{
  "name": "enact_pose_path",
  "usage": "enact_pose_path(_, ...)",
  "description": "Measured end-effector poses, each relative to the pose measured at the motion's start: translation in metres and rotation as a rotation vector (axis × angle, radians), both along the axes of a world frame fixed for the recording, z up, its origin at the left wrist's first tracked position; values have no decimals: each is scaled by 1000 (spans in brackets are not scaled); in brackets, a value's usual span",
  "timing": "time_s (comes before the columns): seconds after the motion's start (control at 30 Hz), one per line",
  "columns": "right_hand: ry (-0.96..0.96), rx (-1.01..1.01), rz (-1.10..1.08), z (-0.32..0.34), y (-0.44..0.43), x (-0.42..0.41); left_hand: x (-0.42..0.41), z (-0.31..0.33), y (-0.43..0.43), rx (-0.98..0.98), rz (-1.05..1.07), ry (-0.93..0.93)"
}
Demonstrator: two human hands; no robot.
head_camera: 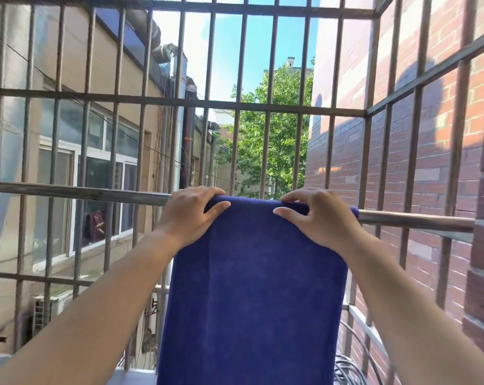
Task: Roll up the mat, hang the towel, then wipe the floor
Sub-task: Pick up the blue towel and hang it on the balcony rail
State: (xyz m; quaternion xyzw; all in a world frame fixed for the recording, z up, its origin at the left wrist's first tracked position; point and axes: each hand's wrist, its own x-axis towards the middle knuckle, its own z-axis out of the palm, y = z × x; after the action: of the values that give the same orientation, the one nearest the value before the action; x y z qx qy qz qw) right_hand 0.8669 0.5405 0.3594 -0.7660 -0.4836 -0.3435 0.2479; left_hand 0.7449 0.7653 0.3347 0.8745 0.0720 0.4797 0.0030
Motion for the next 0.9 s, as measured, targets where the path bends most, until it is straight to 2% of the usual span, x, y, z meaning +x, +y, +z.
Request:
enact_pose_path(0.17,-93,-104,19,-7,49,-23,-5,-4,10,-106,-97,-123)
enact_pose_path(0.37,-106,-25,-19,-13,64,-20,-19,-2,17,-144,-74,-141)
enact_pose_path(0.63,-77,-32,18,-11,41,-10,-28,8,24,-198,52,-190)
enact_pose_path(0.77,-41,42,92,-11,36,-12,-9,10,-6,-88,-59,-80)
enact_pose_path(0.9,-49,177,-6,-18,18,-8,16,13,-37,34,-148,111)
